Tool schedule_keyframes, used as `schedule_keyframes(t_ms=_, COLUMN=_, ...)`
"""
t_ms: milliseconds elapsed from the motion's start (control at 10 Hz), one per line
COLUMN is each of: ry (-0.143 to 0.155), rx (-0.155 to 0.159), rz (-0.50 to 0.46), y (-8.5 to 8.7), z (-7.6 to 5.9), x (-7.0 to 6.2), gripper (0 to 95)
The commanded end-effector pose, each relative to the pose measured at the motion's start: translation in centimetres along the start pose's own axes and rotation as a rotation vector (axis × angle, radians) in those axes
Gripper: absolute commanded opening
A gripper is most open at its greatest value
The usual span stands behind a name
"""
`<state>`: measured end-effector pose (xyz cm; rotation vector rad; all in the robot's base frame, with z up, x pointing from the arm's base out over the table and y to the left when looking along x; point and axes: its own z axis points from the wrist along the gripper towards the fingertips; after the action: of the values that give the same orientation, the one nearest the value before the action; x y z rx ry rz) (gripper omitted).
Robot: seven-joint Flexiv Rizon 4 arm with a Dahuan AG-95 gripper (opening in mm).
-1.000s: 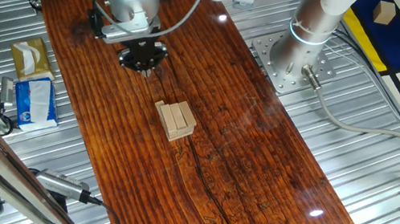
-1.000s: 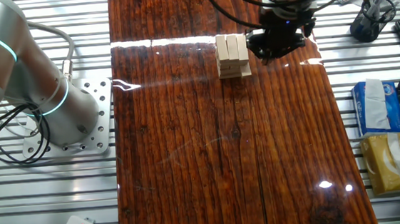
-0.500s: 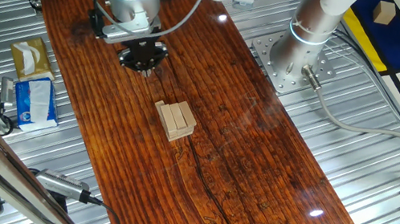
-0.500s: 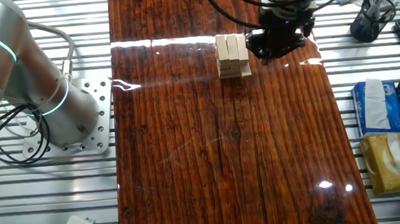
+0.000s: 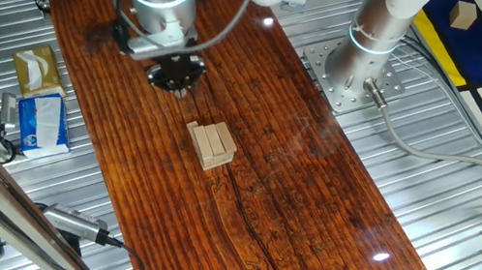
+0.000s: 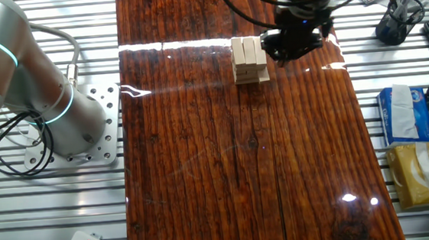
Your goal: Play Jenga
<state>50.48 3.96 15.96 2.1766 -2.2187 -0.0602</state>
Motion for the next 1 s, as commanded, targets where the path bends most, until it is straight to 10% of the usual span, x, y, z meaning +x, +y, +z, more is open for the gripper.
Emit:
schedule_keyframes(t_ms=100, ry=0.003, rx=0.000, rz=0.010, y=0.7, z=0.8, x=0.0, gripper=0.0)
schedule_keyframes(t_ms=800, ry=0.017, rx=0.000, rz=-0.010, y=1.1, z=2.3, x=-0.4, gripper=0.0)
schedule_keyframes(t_ms=1000, ry=0.016, rx=0.000, rz=-0.024, y=1.0, z=2.7, x=-0.4, gripper=19.0)
